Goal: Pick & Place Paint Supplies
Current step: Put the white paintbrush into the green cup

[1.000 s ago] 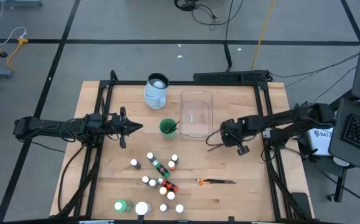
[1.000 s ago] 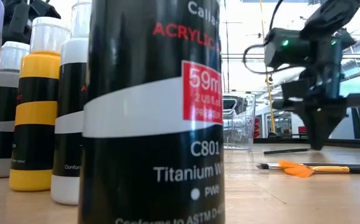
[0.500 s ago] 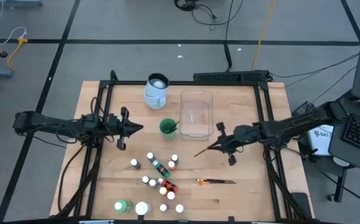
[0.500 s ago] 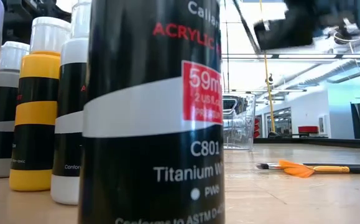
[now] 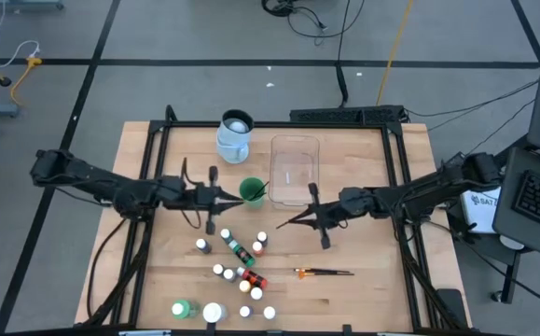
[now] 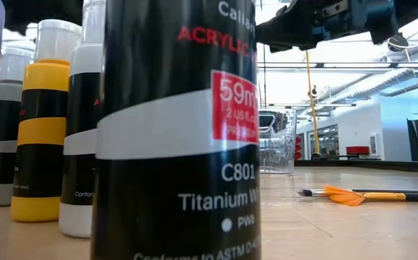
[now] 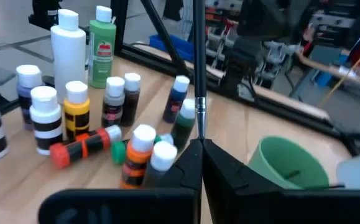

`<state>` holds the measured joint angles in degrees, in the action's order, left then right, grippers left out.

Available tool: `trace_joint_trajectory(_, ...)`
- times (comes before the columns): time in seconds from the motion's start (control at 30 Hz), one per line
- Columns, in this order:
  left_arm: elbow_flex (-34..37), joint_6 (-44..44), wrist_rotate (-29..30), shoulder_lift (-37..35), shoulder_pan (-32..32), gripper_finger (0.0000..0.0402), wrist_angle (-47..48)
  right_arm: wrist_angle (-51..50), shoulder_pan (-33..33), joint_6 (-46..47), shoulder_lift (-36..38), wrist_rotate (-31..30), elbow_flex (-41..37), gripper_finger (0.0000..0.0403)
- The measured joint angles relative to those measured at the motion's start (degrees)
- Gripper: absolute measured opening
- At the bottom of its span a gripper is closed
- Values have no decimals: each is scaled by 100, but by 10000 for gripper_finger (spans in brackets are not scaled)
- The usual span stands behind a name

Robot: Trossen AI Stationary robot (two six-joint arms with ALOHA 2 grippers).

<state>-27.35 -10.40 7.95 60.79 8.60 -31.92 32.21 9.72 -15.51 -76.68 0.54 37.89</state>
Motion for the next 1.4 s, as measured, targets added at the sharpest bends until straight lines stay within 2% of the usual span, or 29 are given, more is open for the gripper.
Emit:
trace_joint_trajectory(0.1,-415,-140,-285,375,-4,70,19,346,0,-128,-142,15,0,1)
trace_joint_trajectory(0.2,-774,-305,-647,734,7,117,-11,619,-44,-57,-208,332,0,1)
trace_joint_trajectory(0.37,-1236,-624,-699,1296,43,195,-34,673,-159,233,-221,557,4,1)
trace_joint_trajectory(0.5,-1437,-731,-1523,1707,59,235,-646,597,-232,241,-223,557,4,0)
trace_joint_trajectory(0.57,-1507,-693,-1753,1869,83,244,-995,591,-232,172,-223,555,4,0)
trace_joint_trajectory(0.7,-1666,-690,-1812,2041,140,245,-1115,581,-227,85,-223,557,4,0)
trace_joint_trajectory(1.17,-1836,-714,-1859,2177,111,200,-1241,597,-275,-18,-223,519,4,0)
trace_joint_trajectory(1.4,-1835,-786,-1850,2177,111,193,-1259,612,-456,252,-221,240,4,0)
